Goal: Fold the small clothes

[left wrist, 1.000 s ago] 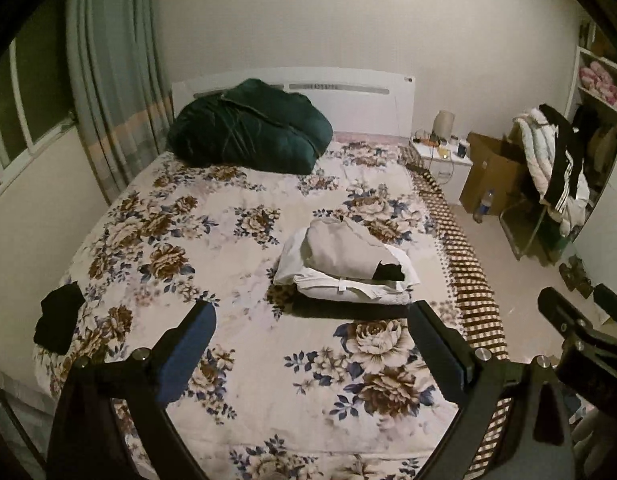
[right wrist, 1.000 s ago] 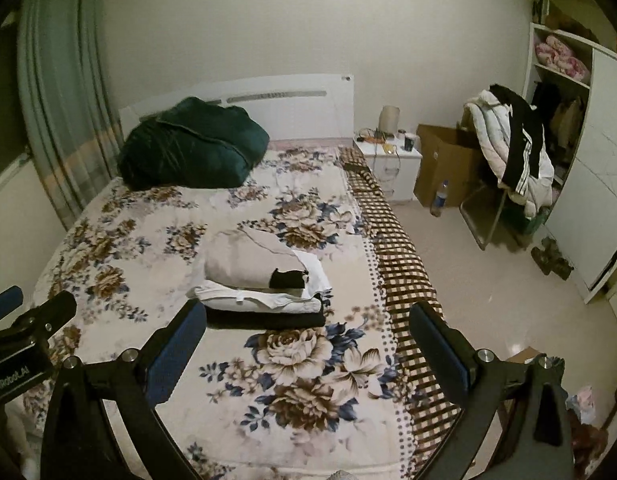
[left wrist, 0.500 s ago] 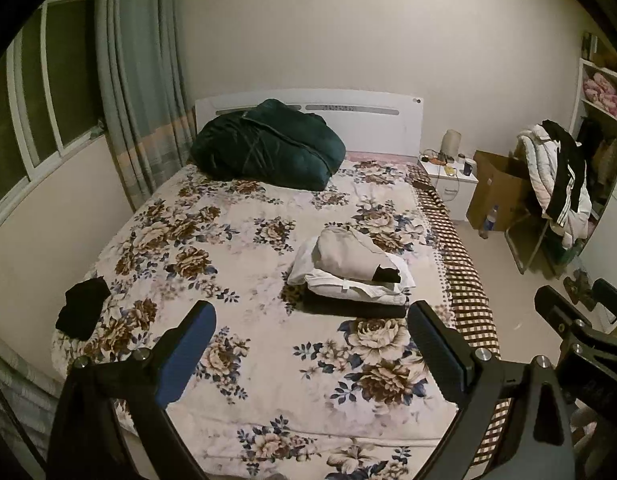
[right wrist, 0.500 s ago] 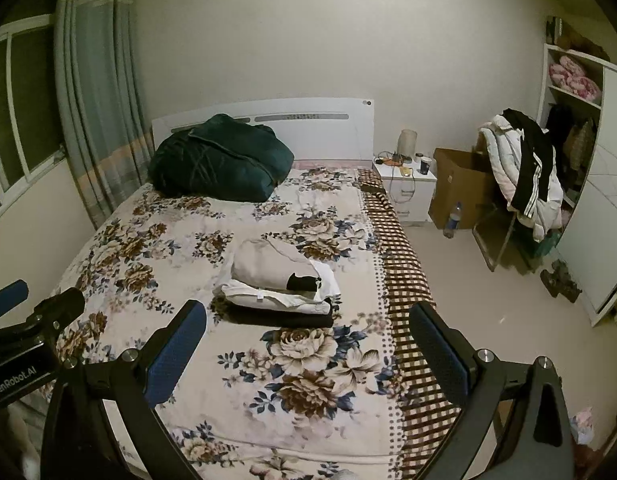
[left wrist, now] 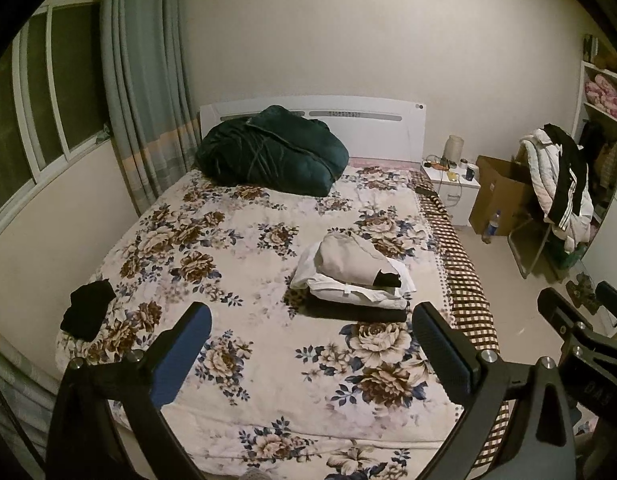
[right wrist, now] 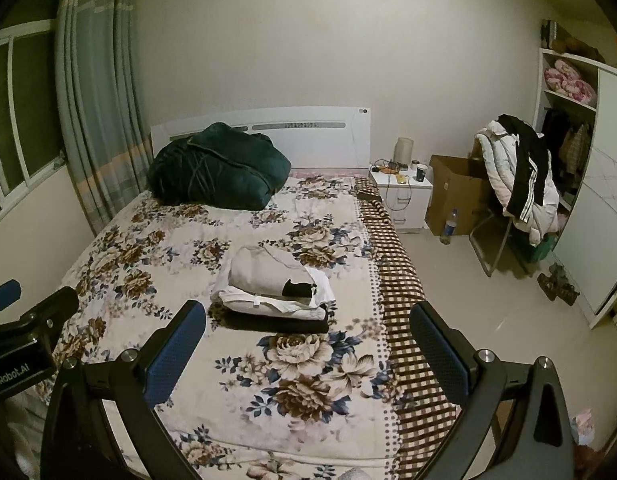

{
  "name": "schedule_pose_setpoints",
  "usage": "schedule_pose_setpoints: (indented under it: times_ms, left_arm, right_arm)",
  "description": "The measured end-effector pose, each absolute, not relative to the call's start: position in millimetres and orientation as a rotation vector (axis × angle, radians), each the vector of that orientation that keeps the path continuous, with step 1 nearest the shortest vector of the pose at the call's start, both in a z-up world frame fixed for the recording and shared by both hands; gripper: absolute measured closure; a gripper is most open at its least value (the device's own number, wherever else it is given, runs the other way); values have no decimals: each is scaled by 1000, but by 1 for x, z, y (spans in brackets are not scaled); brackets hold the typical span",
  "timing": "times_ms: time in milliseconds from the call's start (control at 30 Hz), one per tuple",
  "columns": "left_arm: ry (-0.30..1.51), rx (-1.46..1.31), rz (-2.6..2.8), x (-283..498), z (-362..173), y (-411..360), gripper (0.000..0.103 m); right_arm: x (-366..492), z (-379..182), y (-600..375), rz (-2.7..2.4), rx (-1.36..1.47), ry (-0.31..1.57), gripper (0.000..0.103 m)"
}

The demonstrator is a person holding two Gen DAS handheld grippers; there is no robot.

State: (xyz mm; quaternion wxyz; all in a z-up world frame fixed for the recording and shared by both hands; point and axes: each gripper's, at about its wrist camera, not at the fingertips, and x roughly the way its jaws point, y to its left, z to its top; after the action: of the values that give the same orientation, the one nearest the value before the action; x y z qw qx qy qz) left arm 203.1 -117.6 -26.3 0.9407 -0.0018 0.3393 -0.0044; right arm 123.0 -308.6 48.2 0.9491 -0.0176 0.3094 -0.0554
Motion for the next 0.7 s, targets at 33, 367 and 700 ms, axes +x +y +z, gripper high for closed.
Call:
schedule_pose_setpoints:
  times_ms: [33,367,700]
  left_arm:
    - [692,0,-10,203,-26,-118,0]
    - [691,5,-11,205,-25,-117,0]
    - [691,7,-6,207,-24,-117,0]
  right_arm:
    - [124,49,-309,-113,-36,629,0]
    - [131,45,-309,-113,-31,643,0]
    - [131,40,-307,-114,-27,651,0]
